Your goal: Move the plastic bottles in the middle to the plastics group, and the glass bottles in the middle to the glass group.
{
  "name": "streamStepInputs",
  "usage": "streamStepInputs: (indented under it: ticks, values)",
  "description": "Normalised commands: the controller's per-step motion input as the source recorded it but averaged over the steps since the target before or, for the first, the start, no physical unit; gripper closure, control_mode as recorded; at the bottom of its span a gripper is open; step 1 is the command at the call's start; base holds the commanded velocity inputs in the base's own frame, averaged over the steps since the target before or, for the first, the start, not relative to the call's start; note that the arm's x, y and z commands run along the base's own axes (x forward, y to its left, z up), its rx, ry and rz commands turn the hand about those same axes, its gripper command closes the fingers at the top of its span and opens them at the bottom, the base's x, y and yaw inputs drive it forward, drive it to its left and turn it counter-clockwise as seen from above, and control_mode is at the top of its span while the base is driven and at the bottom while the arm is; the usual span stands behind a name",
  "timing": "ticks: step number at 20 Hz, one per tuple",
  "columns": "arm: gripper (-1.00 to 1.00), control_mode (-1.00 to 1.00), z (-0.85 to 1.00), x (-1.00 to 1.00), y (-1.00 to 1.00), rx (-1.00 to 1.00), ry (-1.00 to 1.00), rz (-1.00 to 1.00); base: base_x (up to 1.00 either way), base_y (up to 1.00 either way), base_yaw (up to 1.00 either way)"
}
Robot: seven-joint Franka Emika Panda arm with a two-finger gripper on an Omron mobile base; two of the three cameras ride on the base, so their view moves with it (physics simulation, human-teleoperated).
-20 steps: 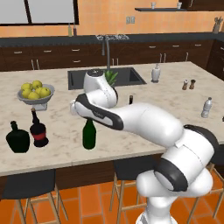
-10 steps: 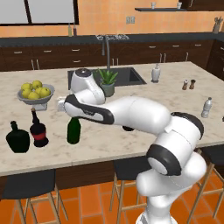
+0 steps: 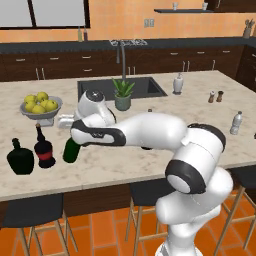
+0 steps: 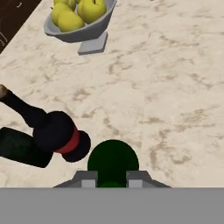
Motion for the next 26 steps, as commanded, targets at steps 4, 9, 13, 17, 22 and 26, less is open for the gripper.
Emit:
streamStepInputs:
  ticks: [4,9,13,17,22,26]
  values:
    - [1.0,-1.0,-0.21,0.17,0.16,0.0,0.04,0.0,0.0,0.0,0.0]
    - [1.0,-1.0,-0.22,0.14,0.18,-0.03,0.07,0.0,0.0,0.0,0.0]
    - [1.0,-1.0,-0.32,0.04,0.26,-0.04,0.07,0.0,0.0,0.0,0.0]
    - [1.0,-1.0,-0.34,0.0,0.32,-0.07,0.08,0.0,0.0,0.0,0.0]
    - [-1.0,-1.0,-0.44,-0.04,-0.01,-0.15,0.04,-0.08,0.0,0.0,0.0]
    - [-1.0,-1.0,-0.38,-0.16,0.0,-0.17,0.05,-0.07,0.0,0.0,0.0]
